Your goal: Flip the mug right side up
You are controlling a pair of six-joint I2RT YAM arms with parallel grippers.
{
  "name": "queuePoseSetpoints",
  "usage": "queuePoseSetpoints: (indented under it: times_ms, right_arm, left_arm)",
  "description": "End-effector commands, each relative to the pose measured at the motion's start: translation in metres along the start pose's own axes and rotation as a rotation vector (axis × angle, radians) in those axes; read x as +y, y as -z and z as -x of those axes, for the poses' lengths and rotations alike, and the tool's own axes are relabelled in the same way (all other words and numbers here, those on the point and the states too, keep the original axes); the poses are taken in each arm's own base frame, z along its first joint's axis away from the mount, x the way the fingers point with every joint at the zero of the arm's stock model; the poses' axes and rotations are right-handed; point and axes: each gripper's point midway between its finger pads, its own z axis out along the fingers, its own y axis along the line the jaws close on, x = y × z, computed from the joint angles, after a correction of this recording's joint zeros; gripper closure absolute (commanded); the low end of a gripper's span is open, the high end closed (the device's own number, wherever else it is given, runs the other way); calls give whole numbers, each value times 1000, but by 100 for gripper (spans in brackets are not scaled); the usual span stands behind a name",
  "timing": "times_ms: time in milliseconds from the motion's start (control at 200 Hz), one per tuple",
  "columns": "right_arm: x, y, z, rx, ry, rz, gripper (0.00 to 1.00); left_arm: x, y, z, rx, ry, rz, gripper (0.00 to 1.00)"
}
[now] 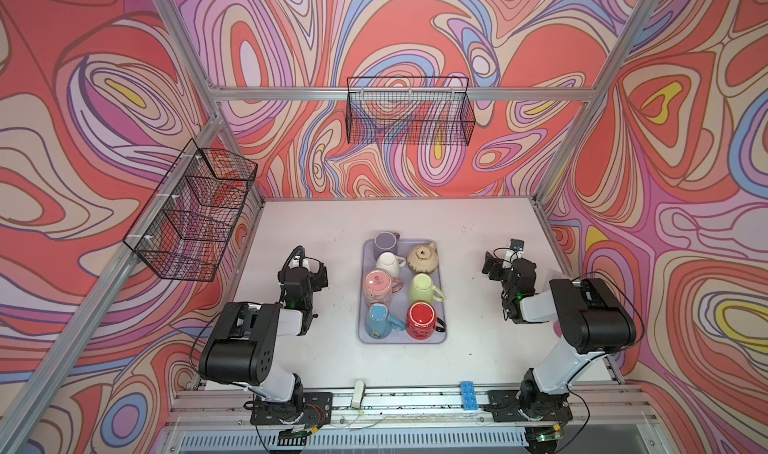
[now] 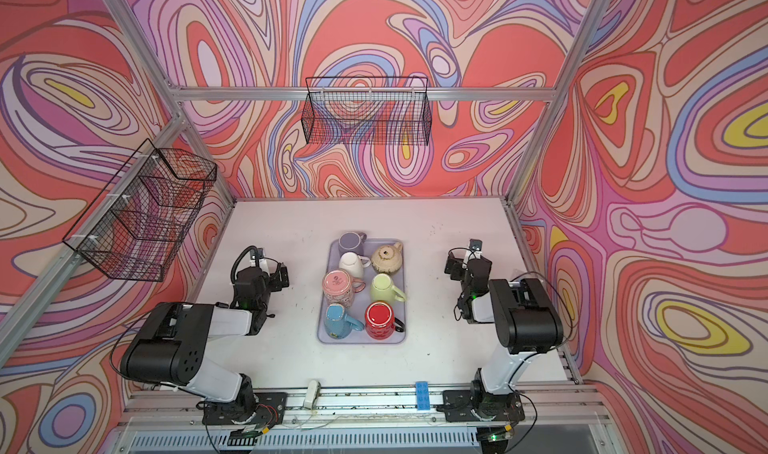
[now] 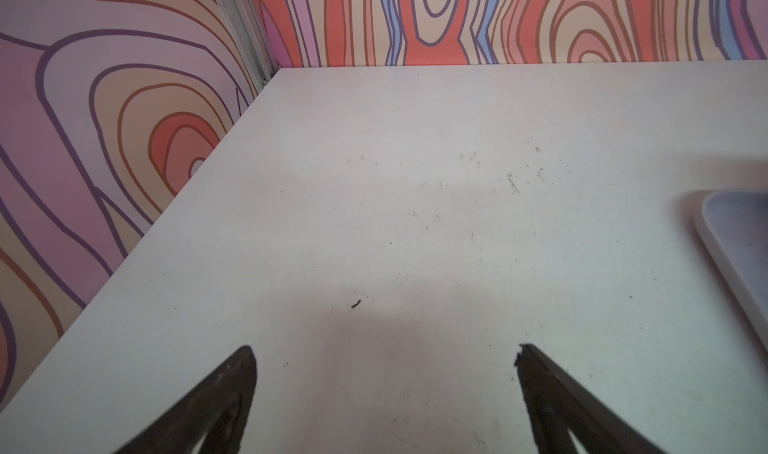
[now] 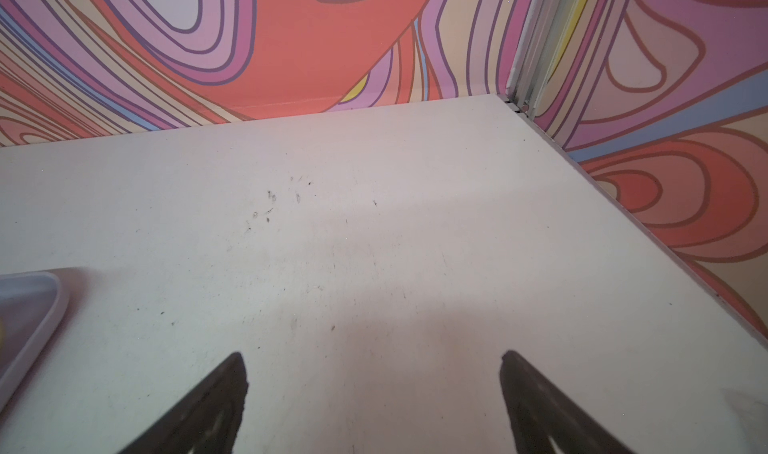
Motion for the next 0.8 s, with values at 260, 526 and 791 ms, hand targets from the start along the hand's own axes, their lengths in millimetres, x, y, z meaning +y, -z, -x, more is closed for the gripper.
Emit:
queuePoseSetpoints:
  times_ms: [260,526,791]
  right_arm:
    - [1,-2,11,-25,2,3,2]
    - [1,-2,11,-24,2,3,2]
    - [1,-2,11,-21,3,4,2]
  left_arm:
    - [-1,-2,10,-29,2,-7,0]
    - [-1,-2,10,-30,2,-6,0]
    - [-1,-2,10,-30,3,-7,1]
